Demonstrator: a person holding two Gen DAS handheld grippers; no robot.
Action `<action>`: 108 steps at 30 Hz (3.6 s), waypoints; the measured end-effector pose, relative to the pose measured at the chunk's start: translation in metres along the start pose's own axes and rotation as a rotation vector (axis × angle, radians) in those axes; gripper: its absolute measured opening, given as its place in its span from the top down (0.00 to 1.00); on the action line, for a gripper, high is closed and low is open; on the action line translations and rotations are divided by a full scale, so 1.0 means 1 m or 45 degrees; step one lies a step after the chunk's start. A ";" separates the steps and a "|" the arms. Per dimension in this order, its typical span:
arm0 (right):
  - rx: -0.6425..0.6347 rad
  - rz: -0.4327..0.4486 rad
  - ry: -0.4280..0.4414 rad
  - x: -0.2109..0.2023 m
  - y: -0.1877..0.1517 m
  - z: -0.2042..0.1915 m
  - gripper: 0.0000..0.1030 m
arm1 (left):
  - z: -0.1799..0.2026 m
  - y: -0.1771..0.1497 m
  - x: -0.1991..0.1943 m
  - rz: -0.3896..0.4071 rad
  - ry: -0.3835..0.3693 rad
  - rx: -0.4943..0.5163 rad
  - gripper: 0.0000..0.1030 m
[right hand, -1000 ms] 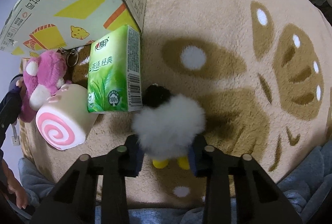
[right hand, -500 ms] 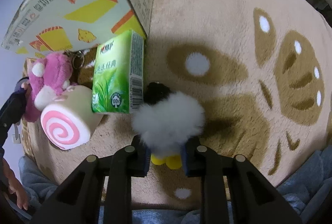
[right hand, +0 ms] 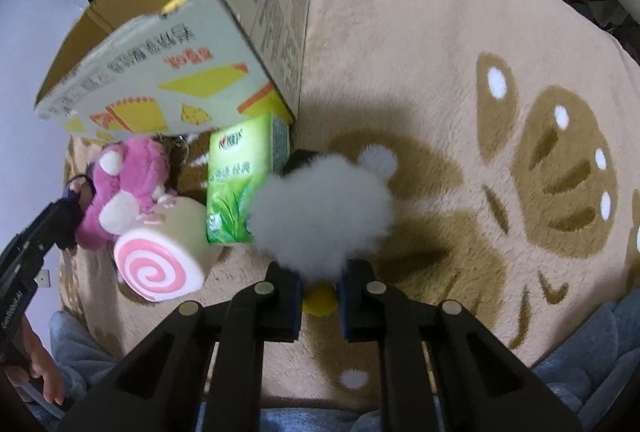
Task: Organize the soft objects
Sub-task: 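Close the left tool on the purple-hatted doll while the right tool grips the white pompom, then lift the doll over the box and lower it in while the right tool holds the pompom, then open the left tool on the doll while the right tool releases the pompom into the box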
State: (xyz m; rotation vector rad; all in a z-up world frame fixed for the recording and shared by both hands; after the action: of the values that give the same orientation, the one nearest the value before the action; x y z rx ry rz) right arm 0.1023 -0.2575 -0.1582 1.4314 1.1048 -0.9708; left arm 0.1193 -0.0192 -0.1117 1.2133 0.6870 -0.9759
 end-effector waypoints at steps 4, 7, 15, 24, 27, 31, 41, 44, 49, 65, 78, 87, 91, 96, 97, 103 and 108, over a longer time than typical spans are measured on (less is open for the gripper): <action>-0.022 0.131 -0.009 -0.022 0.004 -0.003 0.87 | -0.004 0.003 -0.010 0.043 -0.010 -0.032 0.68; -0.050 0.235 -0.005 -0.041 0.007 -0.010 0.88 | -0.009 0.006 -0.020 0.115 0.012 -0.070 0.67; -0.073 0.399 0.052 -0.066 0.010 -0.021 0.88 | -0.007 0.012 -0.052 0.255 -0.068 -0.077 0.67; -0.116 0.676 0.046 -0.103 0.009 -0.035 0.88 | 0.006 0.019 -0.108 0.592 -0.149 -0.036 0.67; -0.138 0.742 0.035 -0.113 0.012 -0.039 0.88 | 0.013 0.020 -0.121 0.698 -0.162 0.027 0.67; -0.155 0.860 -0.031 -0.127 0.020 -0.039 0.88 | 0.020 0.025 -0.127 0.739 -0.222 0.070 0.67; -0.217 0.991 -0.056 -0.140 0.042 -0.041 0.87 | 0.040 0.050 -0.130 0.894 -0.238 0.154 0.67; -0.249 1.019 -0.060 -0.139 0.047 -0.046 0.87 | 0.047 0.057 -0.129 0.931 -0.227 0.200 0.67; -0.277 1.047 -0.082 -0.133 0.056 -0.053 0.87 | 0.053 0.065 -0.126 0.965 -0.241 0.237 0.67; -0.262 0.975 0.011 -0.102 0.069 -0.049 0.87 | 0.065 0.062 -0.077 0.803 -0.208 0.294 0.67; -0.292 0.914 0.032 -0.086 0.074 -0.049 0.87 | 0.056 0.067 -0.045 0.669 -0.221 0.232 0.67; -0.289 0.859 0.070 -0.078 0.076 -0.049 0.85 | 0.067 0.059 -0.028 0.590 -0.122 0.321 0.65; -0.304 0.830 0.060 -0.072 0.076 -0.052 0.85 | 0.071 0.054 -0.026 0.594 -0.099 0.351 0.64; -0.331 0.799 0.053 -0.066 0.075 -0.055 0.85 | 0.071 0.054 -0.025 0.575 -0.119 0.321 0.56; -0.333 0.794 0.052 -0.065 0.075 -0.055 0.85 | 0.069 0.056 -0.024 0.566 -0.127 0.301 0.52; -0.330 0.766 0.063 -0.060 0.076 -0.053 0.85 | 0.057 0.066 -0.022 0.540 -0.125 0.211 0.42; -0.334 0.744 0.073 -0.058 0.076 -0.054 0.83 | 0.052 0.068 -0.023 0.544 -0.087 0.193 0.31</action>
State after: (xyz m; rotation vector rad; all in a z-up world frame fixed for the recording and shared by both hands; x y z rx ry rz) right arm 0.1613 -0.2148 -0.0765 1.4475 0.7481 -0.3578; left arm 0.1668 -0.0599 -0.0488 1.3820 0.2830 -0.7152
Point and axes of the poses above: each gripper's, at about its wrist camera, not at the fingertips, and x roughly the way its jaws point, z to its right, y to its top, the point moved 2 cm from there along x, roughly the way its jaws point, and after that the axes turned 15 degrees about -x, right-handed, at the moved point
